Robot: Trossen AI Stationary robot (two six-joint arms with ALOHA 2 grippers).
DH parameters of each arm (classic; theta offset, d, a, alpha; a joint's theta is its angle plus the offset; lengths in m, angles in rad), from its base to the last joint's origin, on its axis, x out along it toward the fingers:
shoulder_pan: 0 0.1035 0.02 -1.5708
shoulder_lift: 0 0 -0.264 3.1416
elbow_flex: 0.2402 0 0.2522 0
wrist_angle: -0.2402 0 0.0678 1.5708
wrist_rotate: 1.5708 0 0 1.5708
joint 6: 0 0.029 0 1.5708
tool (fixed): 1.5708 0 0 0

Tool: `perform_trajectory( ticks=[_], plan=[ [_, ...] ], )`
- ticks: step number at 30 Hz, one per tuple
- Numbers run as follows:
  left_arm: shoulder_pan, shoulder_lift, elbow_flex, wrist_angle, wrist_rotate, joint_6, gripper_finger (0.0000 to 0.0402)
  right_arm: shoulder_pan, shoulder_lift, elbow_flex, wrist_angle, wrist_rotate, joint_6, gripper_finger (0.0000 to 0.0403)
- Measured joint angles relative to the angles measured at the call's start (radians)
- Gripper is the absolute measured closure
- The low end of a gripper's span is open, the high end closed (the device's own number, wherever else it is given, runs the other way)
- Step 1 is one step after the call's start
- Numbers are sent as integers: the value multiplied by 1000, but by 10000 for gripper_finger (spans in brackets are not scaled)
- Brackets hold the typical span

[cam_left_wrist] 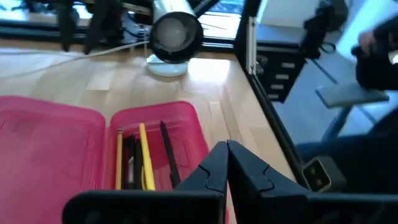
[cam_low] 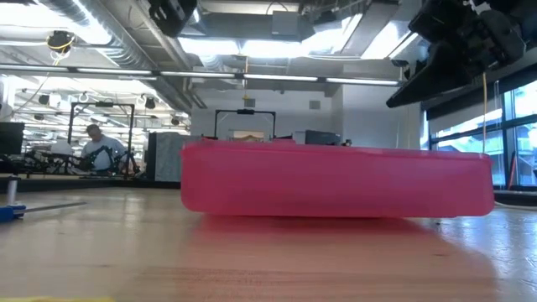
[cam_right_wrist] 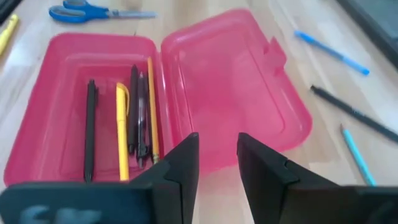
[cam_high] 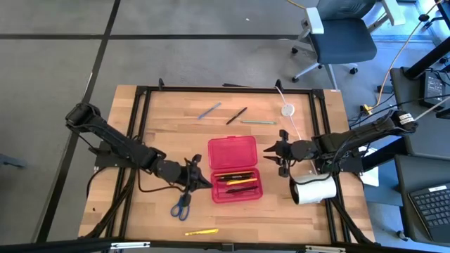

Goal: Pick & place school supplies into a supply box
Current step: Put the blue scissors into the red supply box

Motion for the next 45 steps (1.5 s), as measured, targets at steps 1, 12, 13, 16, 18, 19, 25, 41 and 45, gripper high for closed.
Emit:
perform_trajectory(
  ticks=[1, 12, 13, 16, 18, 19, 25, 41, 45],
  plan=[
    [-4, 0, 0, -2, 1, 21, 399, 0, 0, 0, 9, 0, -5, 289],
    [-5, 1, 0, -2, -17, 83, 379, 0, 0, 0, 36, 0, -79, 289],
    [-5, 1, 0, -1, -17, 73, 373, 0, 0, 0, 41, 0, -79, 289],
    [-4, 1, 0, -1, -42, 67, 349, 0, 0, 1, 43, 0, -81, 289],
    [-4, 1, 0, -2, -77, 67, 327, 0, 0, 1, 44, 0, -81, 289],
    [-4, 1, 0, -3, -89, 67, 315, 0, 0, 1, 43, 0, -81, 289],
    [-4, 1, 0, -23, -146, 67, 236, 0, 0, 1, 43, 0, -81, 289],
    [-10, 1, 14, -31, 68, -21, 193, 0, 0, 1, 42, 0, -82, 289],
    [-41, 12, 109, -173, -13, -52, 202, 0, 0, 1, 41, 0, -82, 289]
  ],
)
